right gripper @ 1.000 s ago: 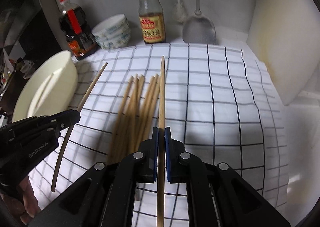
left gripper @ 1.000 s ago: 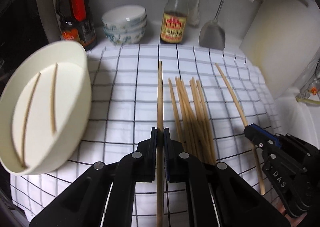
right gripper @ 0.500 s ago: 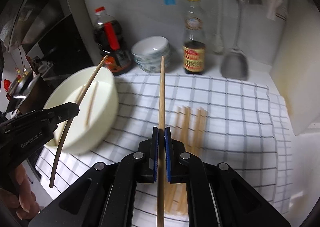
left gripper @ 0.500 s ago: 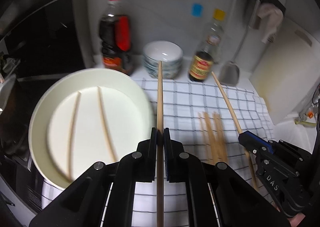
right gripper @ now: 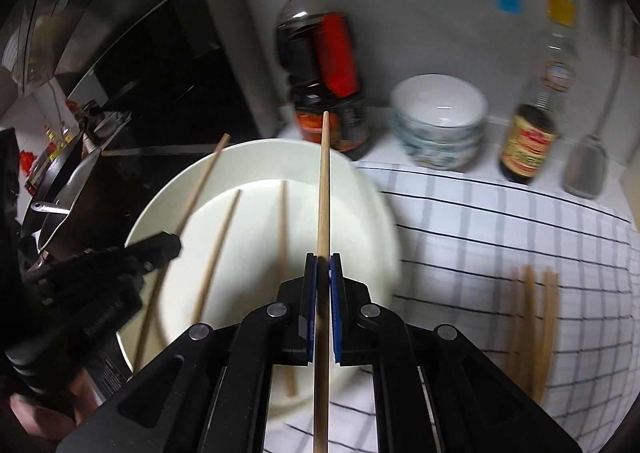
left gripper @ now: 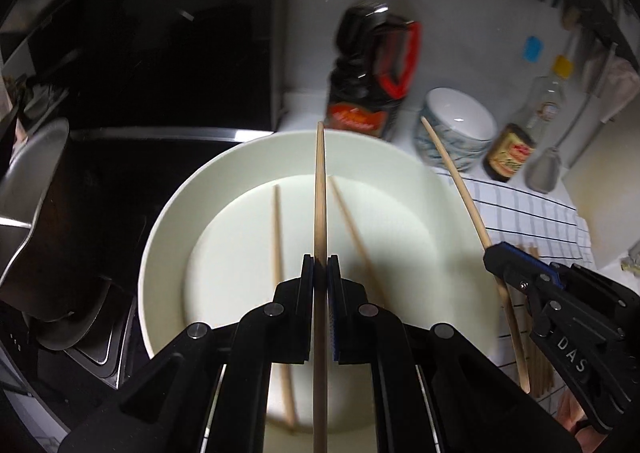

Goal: Organize utensils
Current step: 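Carry the chopstick into the white bowl and open the right tool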

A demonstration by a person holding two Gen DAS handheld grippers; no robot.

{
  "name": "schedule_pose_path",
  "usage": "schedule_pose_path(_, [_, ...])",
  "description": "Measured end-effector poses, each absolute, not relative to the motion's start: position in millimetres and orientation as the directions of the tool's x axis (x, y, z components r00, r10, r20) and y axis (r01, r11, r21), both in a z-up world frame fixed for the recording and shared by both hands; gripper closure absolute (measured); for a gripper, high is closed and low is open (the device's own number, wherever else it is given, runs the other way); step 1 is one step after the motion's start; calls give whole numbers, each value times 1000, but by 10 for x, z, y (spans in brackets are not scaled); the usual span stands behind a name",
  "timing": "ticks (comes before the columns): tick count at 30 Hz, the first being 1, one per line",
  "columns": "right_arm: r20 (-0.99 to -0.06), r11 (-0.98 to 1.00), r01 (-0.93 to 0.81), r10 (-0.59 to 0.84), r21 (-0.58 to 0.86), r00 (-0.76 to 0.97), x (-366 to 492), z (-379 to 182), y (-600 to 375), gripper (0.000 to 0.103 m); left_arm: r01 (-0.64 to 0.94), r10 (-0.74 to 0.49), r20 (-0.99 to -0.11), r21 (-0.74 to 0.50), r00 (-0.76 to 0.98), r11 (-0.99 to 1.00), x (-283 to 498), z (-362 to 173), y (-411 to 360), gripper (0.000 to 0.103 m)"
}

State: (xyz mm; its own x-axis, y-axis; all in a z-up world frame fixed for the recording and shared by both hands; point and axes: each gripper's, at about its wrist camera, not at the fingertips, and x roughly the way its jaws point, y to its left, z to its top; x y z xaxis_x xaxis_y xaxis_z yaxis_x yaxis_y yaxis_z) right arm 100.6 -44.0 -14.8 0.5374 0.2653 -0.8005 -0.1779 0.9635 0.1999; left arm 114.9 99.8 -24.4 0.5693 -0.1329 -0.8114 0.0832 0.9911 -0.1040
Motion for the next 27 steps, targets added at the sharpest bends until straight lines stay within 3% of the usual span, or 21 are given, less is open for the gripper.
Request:
schedule_pose_path(25, [-903,950,-235,278,207,328,1433,-830,44,97,-8,-64,-903,-75,426,997,1391,-919,1279,94])
schedule_pose_path(27, [-901,950,-233,278,208,332,1444,-822,31,95,-13,-57,-903,-69,426,998,1404,-922,1266,86])
